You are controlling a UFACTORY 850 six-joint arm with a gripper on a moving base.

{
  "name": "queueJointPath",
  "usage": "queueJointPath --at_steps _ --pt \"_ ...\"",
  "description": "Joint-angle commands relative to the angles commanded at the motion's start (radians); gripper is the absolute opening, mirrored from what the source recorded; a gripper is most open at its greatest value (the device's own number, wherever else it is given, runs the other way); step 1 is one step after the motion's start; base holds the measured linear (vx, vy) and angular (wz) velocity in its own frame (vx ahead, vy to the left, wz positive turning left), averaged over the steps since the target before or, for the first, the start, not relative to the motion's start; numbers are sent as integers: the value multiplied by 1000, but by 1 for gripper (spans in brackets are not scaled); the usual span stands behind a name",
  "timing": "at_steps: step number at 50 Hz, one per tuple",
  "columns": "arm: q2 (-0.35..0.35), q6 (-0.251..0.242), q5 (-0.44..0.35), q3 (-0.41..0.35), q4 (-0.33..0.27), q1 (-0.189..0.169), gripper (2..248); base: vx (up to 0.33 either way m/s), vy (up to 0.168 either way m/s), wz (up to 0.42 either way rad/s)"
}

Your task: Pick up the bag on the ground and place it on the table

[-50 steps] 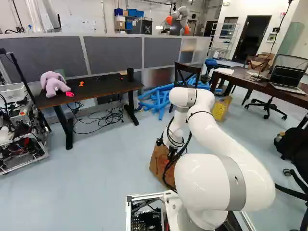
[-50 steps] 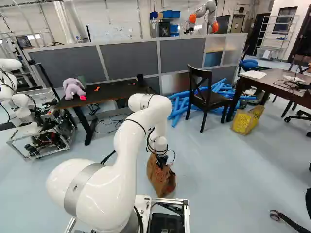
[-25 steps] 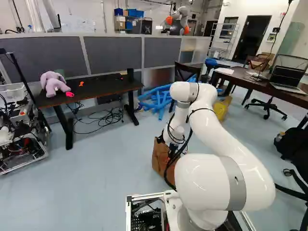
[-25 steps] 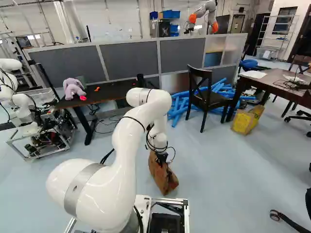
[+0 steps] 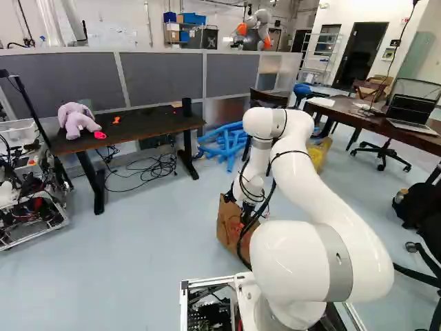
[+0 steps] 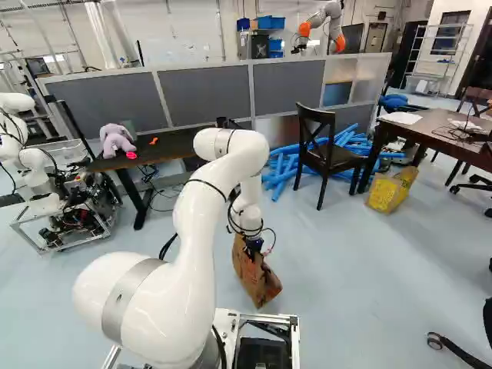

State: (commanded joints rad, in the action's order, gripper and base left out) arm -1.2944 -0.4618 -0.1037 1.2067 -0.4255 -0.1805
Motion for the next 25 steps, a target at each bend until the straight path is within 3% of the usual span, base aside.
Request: queueJointPath --at_steps 25 --pt "106 0 0 -119 9 31 21 0 0 0"
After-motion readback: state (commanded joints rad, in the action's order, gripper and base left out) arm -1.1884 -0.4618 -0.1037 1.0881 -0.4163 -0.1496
